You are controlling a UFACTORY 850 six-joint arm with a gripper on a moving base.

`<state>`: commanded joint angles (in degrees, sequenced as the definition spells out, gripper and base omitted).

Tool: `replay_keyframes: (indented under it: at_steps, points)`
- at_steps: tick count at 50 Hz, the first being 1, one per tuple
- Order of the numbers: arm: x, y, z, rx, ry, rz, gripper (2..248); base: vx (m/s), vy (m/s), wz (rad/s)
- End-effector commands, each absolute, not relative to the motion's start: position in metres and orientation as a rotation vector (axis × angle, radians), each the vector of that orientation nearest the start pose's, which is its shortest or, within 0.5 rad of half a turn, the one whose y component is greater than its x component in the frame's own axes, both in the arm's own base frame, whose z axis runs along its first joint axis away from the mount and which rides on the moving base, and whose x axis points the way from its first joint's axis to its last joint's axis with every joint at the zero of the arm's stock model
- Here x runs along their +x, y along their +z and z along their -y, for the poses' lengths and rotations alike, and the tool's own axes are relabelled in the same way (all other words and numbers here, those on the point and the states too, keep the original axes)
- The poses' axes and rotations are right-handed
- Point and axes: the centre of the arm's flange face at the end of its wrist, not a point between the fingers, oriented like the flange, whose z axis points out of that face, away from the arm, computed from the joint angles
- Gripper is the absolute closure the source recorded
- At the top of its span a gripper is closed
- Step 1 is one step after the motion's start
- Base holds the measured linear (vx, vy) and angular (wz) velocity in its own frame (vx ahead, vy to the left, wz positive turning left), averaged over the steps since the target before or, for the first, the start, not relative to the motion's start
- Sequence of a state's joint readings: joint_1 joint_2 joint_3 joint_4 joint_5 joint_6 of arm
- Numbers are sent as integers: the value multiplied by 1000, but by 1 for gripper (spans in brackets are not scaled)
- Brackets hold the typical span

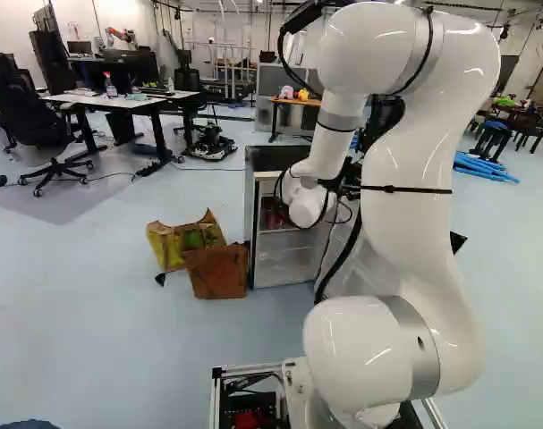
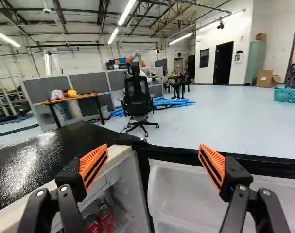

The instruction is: Grab a drink from the fridge

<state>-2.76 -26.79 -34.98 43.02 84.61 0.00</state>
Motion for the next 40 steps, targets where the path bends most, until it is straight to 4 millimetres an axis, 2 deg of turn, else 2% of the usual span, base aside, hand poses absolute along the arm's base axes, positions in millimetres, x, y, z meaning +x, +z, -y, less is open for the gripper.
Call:
replay_keyframes:
  at_steps: [23,40]
  points:
    - [414,319,68,-2402,-2428,-767,3,0,0,0]
    - [387,320,57,-2436,-2303,-530,3,0,0,0]
